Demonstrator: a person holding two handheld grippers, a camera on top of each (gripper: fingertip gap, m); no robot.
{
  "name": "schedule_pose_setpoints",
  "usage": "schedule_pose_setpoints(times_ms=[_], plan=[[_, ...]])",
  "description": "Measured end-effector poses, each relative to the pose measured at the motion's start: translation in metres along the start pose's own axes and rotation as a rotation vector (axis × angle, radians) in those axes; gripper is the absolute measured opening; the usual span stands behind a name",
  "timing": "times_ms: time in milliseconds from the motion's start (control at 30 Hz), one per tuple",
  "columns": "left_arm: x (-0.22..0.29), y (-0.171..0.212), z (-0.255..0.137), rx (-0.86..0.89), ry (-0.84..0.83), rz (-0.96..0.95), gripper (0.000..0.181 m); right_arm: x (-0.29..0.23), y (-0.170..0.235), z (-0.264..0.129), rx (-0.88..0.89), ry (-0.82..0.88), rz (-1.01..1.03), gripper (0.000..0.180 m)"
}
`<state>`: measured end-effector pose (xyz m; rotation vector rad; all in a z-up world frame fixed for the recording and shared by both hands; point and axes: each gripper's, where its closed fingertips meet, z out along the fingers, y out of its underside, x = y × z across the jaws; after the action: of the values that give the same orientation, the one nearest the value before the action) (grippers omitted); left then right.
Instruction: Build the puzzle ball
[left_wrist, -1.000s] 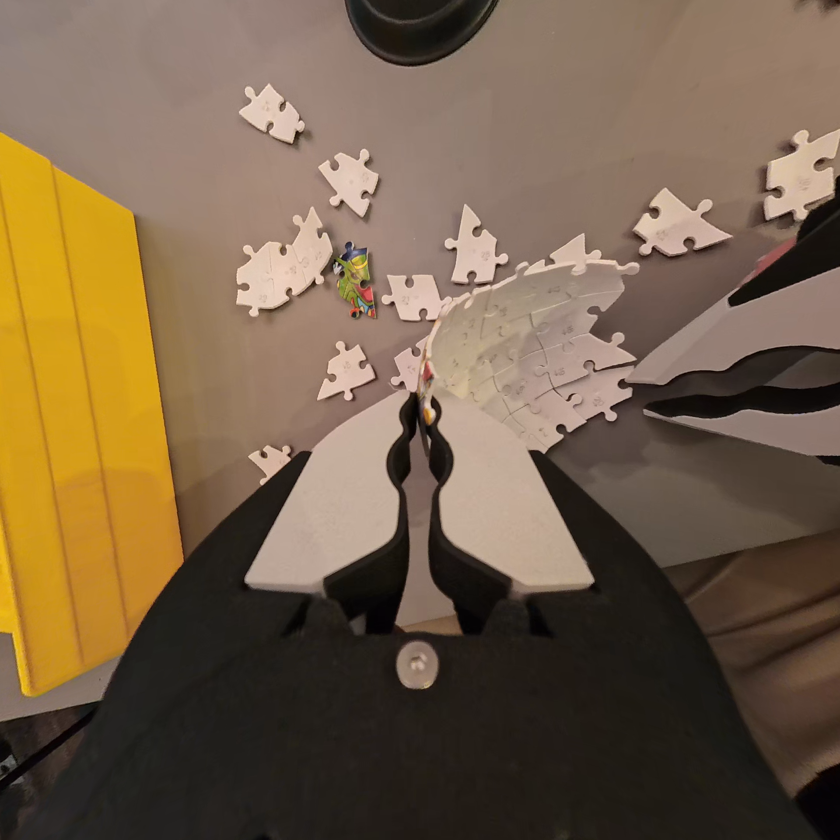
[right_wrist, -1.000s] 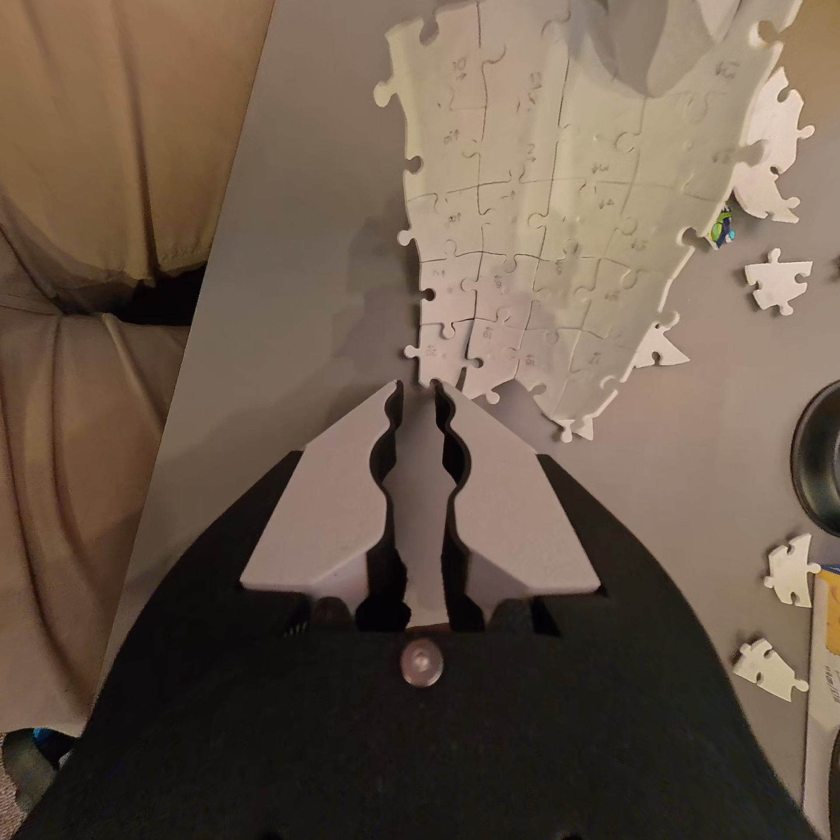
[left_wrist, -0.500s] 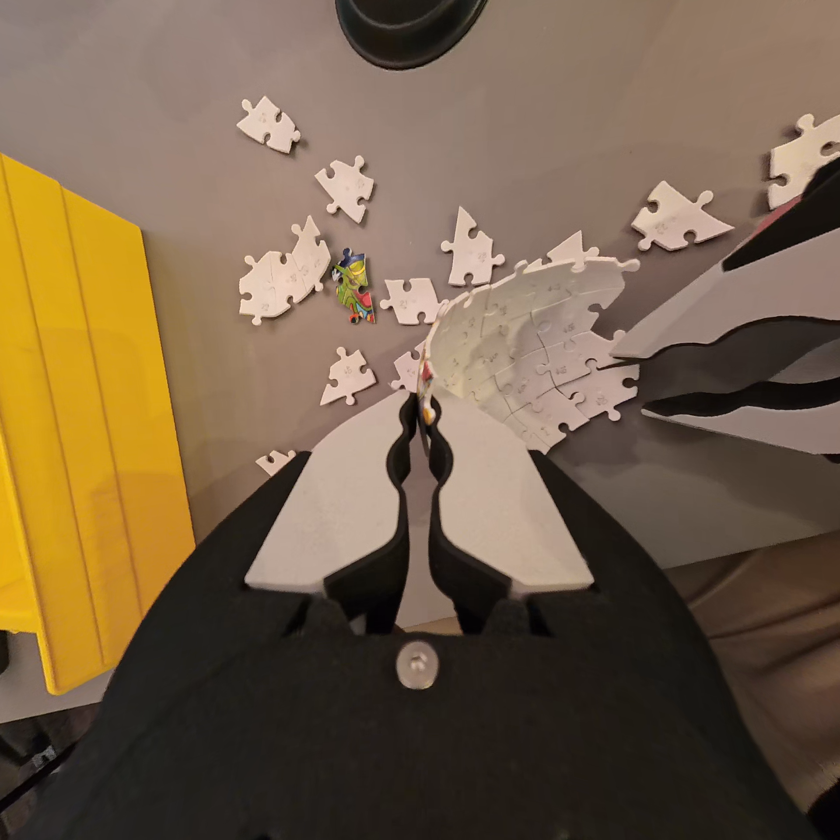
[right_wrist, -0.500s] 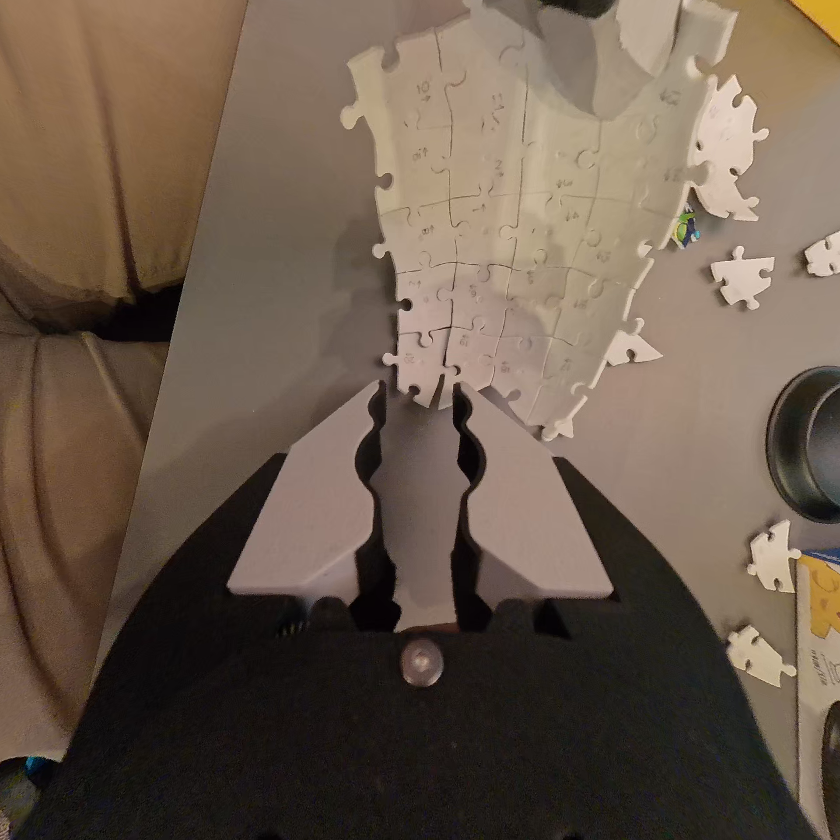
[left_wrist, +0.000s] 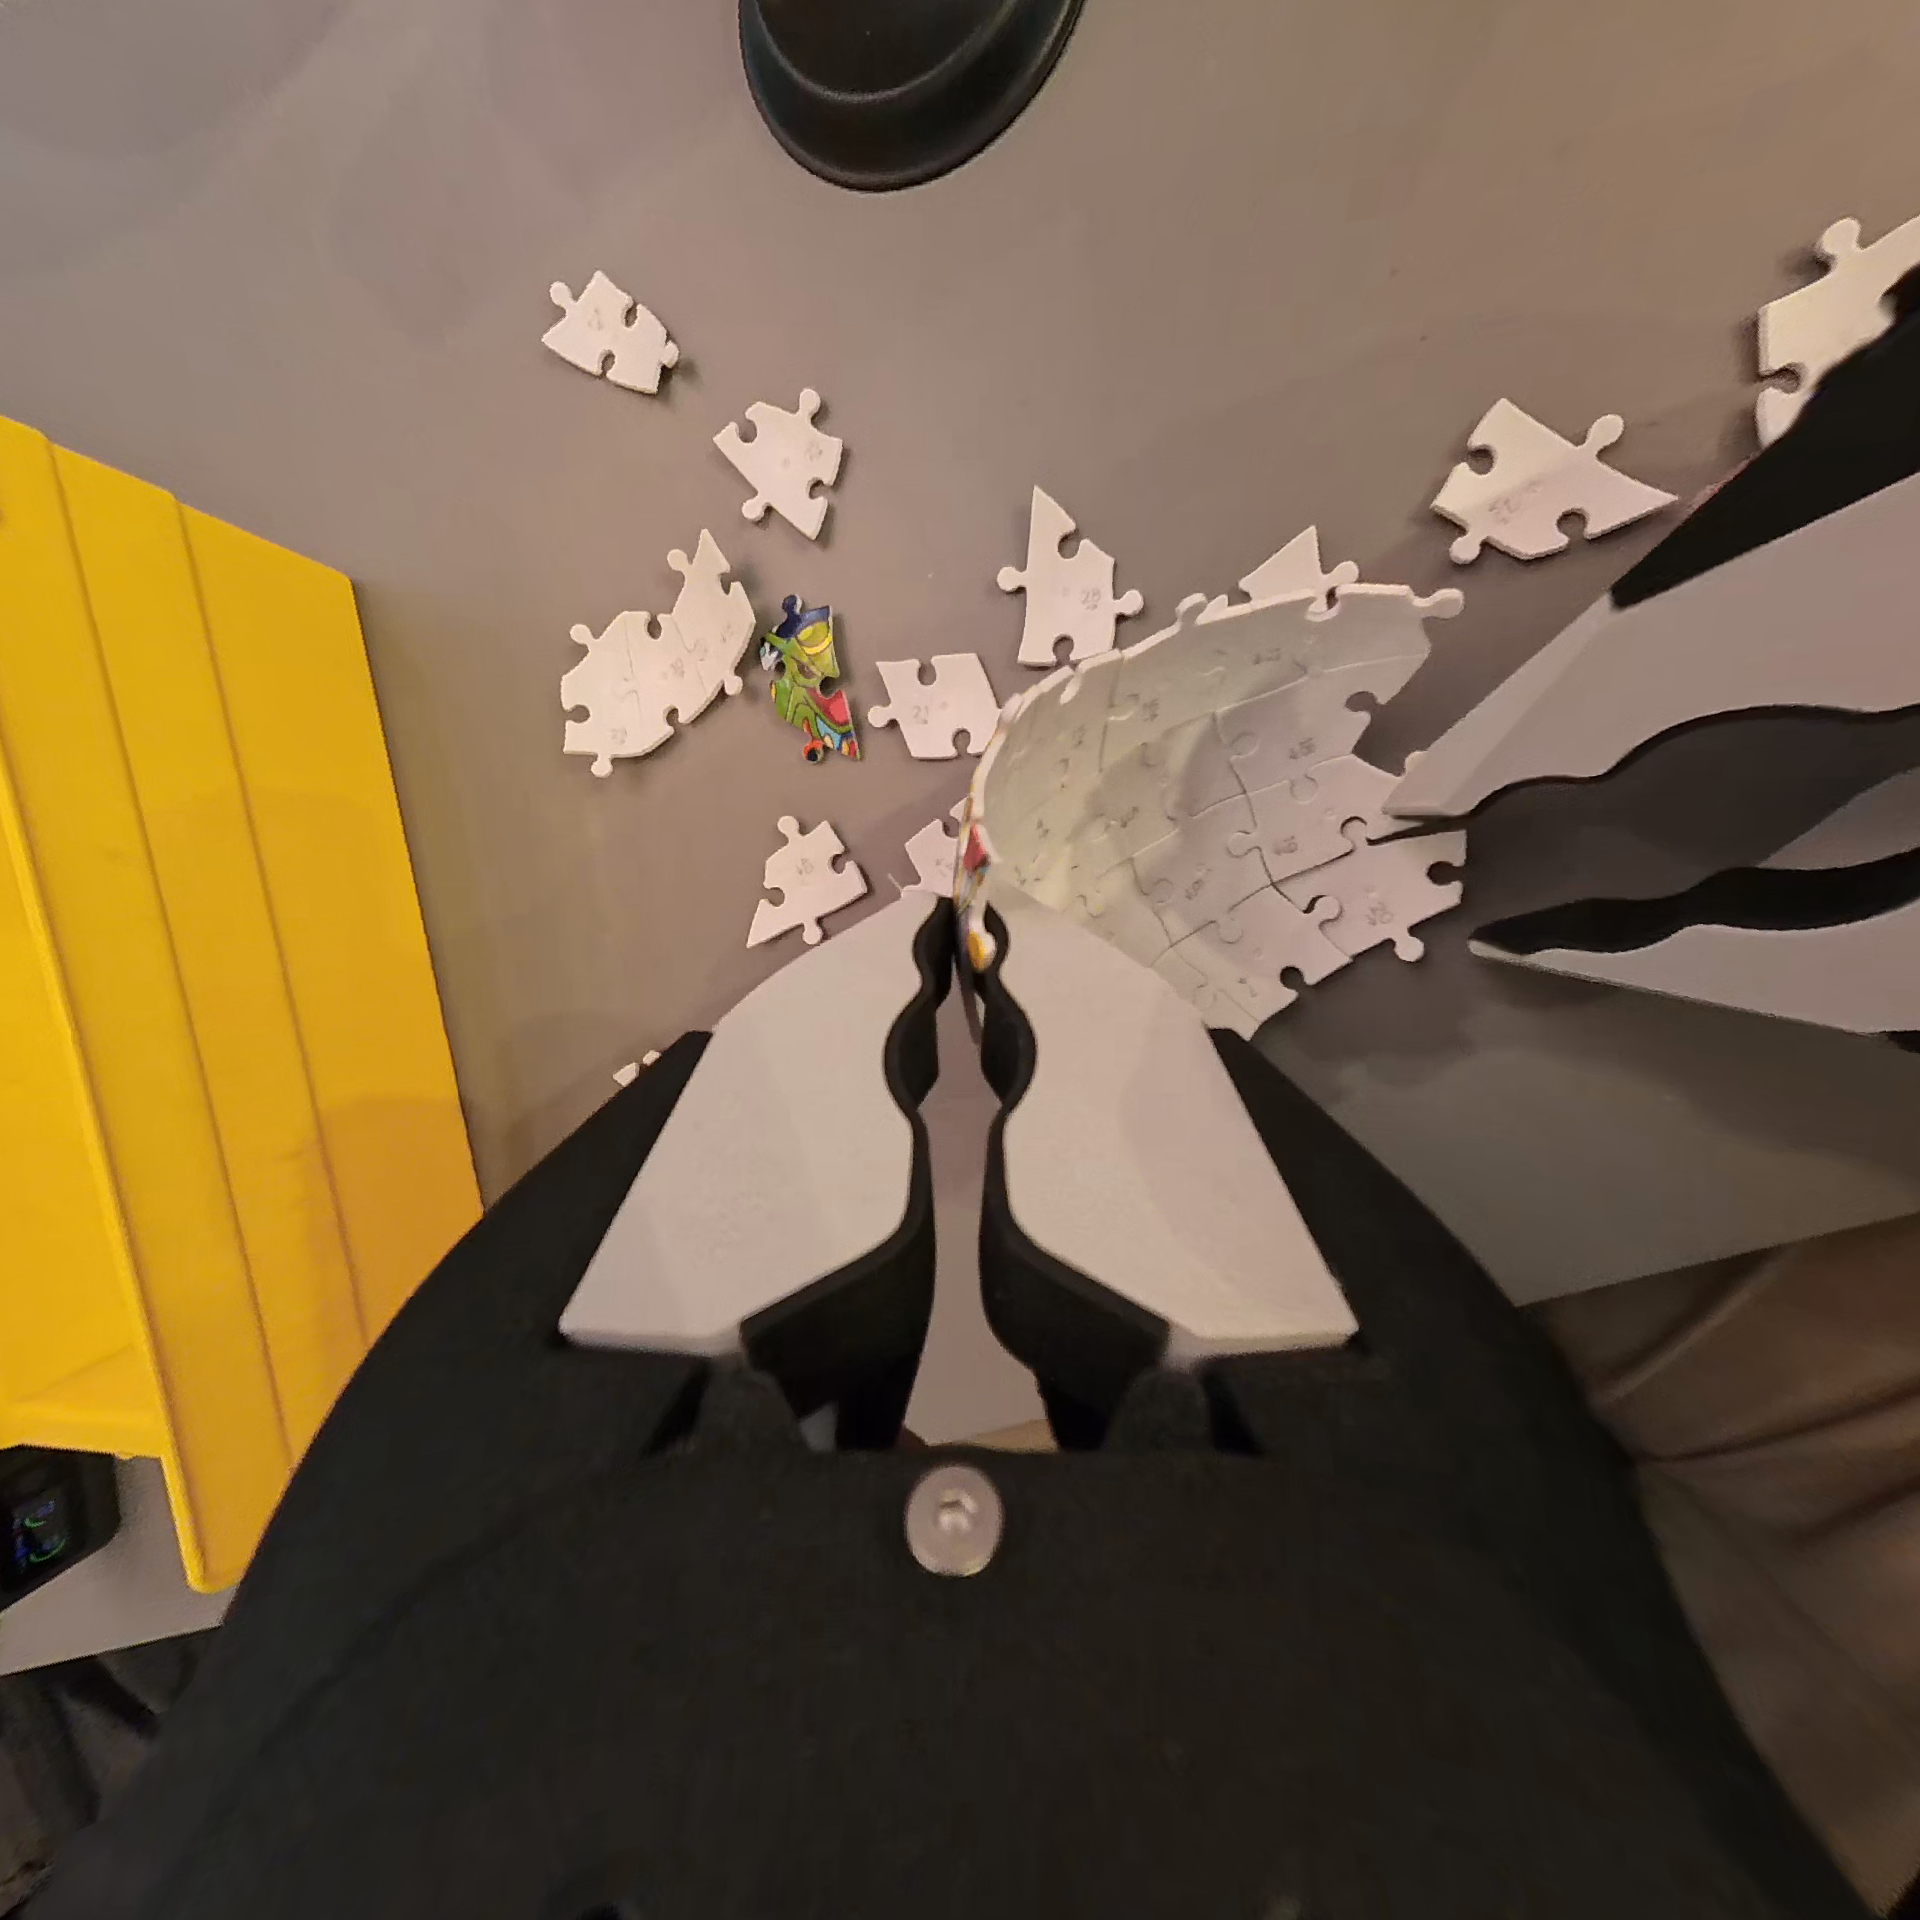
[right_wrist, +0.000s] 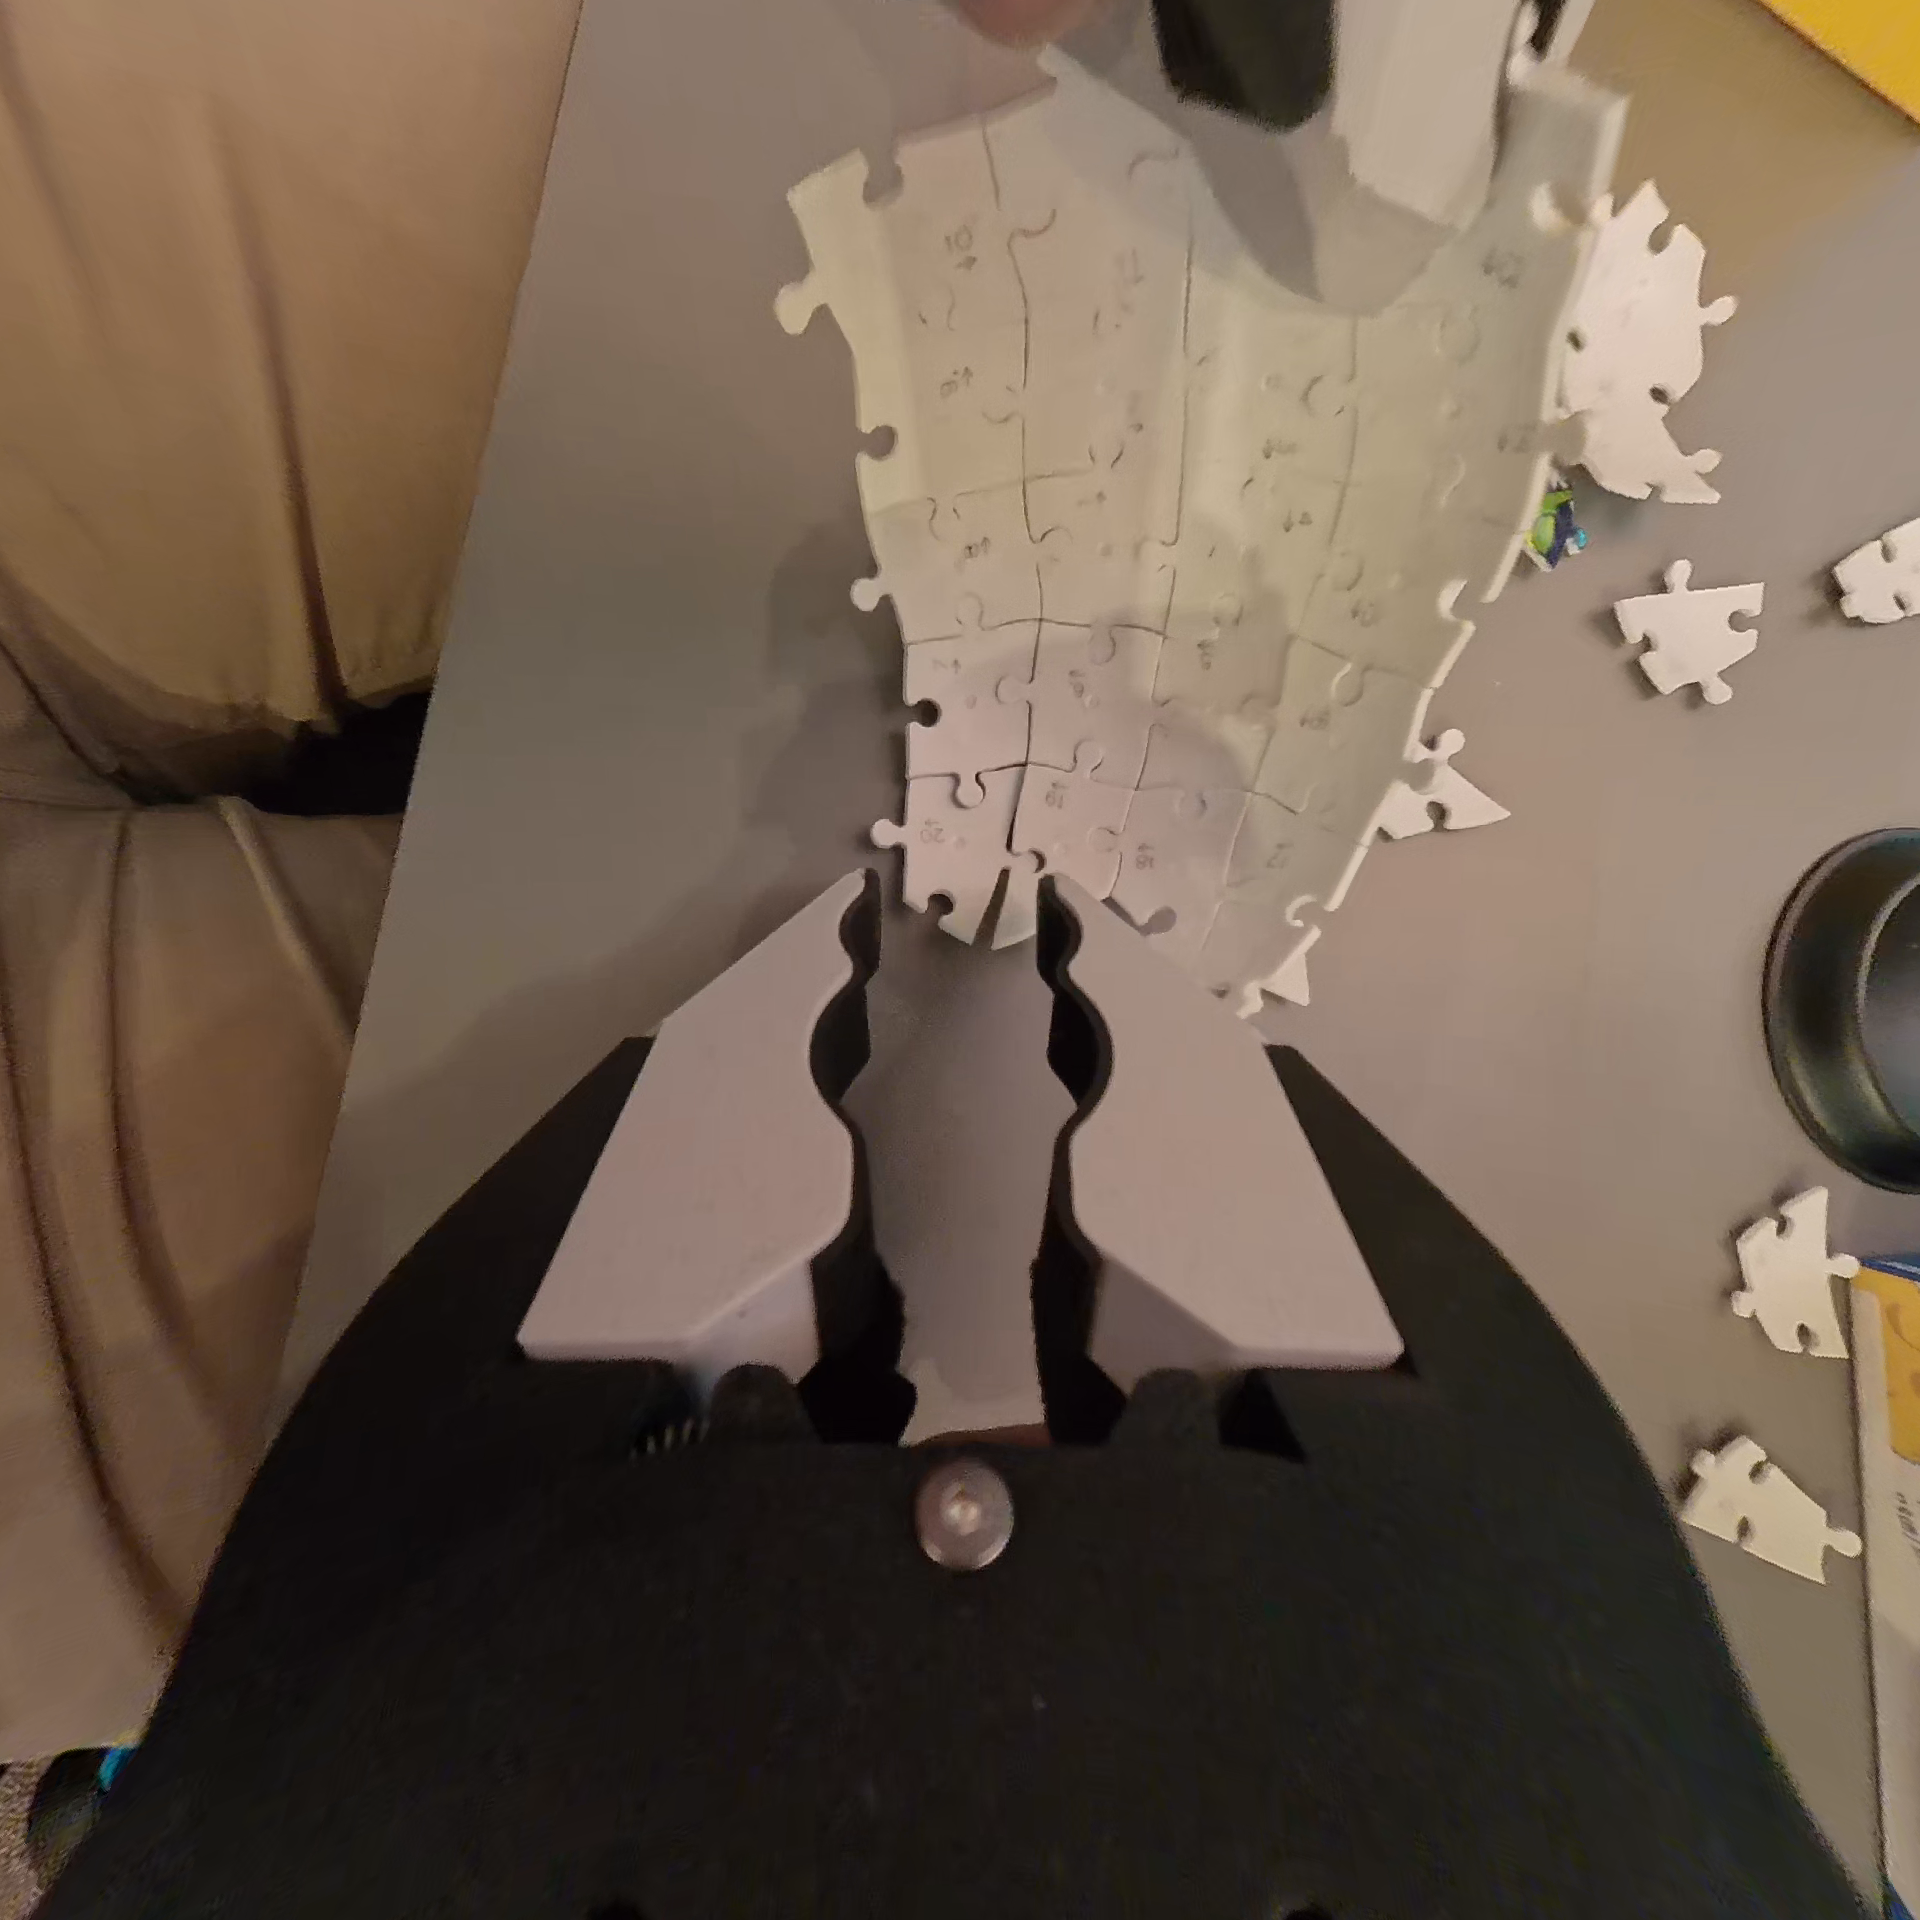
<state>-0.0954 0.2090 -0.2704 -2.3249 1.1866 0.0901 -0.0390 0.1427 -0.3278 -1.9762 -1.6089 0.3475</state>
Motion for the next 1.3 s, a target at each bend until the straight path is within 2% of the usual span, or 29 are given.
schedule_pose_setpoints(times_ms=[433, 967, 1300], plan=[[0.000, -0.003, 0.000, 0.006, -0.005, 0.045, 0.003, -0.011, 0.007, 0.005, -0.042, -0.045, -0.037, 0.018], [0.000, -0.004, 0.001, 0.002, -0.019, 0.077, 0.003, -0.006, 0.001, -0.002, -0.029, 0.004, -0.066, 0.019], [0.001, -0.006, 0.000, -0.001, -0.027, 0.094, 0.003, -0.003, 0.006, 0.005, -0.060, 0.022, -0.041, 0.034]])
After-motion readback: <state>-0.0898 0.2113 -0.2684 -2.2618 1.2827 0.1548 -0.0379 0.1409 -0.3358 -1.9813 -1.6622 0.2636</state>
